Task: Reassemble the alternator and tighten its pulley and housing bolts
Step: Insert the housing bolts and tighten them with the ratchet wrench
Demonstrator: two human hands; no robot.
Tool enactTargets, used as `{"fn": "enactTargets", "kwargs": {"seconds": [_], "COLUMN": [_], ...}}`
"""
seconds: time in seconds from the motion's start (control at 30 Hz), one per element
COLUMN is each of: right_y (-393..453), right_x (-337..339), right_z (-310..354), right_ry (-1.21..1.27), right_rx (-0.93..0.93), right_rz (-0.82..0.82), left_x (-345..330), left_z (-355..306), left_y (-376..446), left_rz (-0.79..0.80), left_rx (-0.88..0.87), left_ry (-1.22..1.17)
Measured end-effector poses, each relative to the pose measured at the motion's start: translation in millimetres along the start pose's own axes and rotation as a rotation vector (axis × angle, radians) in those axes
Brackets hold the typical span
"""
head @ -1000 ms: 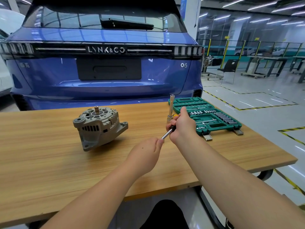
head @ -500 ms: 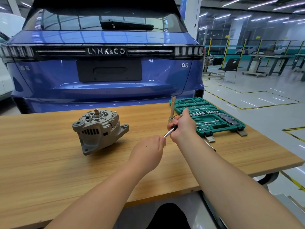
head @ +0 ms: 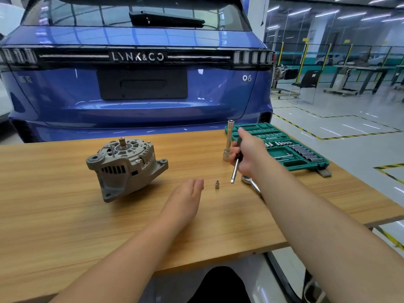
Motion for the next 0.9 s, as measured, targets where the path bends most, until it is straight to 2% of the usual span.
{"fn": "enactTargets", "kwargs": {"seconds": [0.07,0.17,0.3,0.43,0.57,0.73,0.9], "right_y": [1,9,14,19,34,48,41], "right_x": [-3,7,18,18,22,28,38], "right_z": [-17,-24,-30,-44,-51,-58,-53], "right_ry": [-0.232,-0.64,-1.585,-2.015,-2.064,-2.053,-1.967], "right_rx": [-0.004,0.141,0.281,0.271,0.219,0.302,0.421], "right_rz": [-0.006,-0.034,-0.029,-0.007,0.012,0.018,-0.068], "left_x": [-5,-7,-10,-23,-41,-58,-51], "left_z": [1,9,14,16,12,10,11], "left_y": [12,29,52,75,100,118,114], "left_rz": [0.022,0.058,-0.002,-0.038,0.027,0.096,0.128], "left_rx": [0.001,0.013,-0.016,0.019,0.012,0.047,0.046], "left_ry": [0.008,0.028,0.103,0.102,0.188,0.353,0.256]}}
Point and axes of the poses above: each hand's wrist, its own y-axis towards the middle knuckle, its own x-axis out of the back of the hand, z = x × y, the point moved 3 cm from there along y, towards the middle knuckle
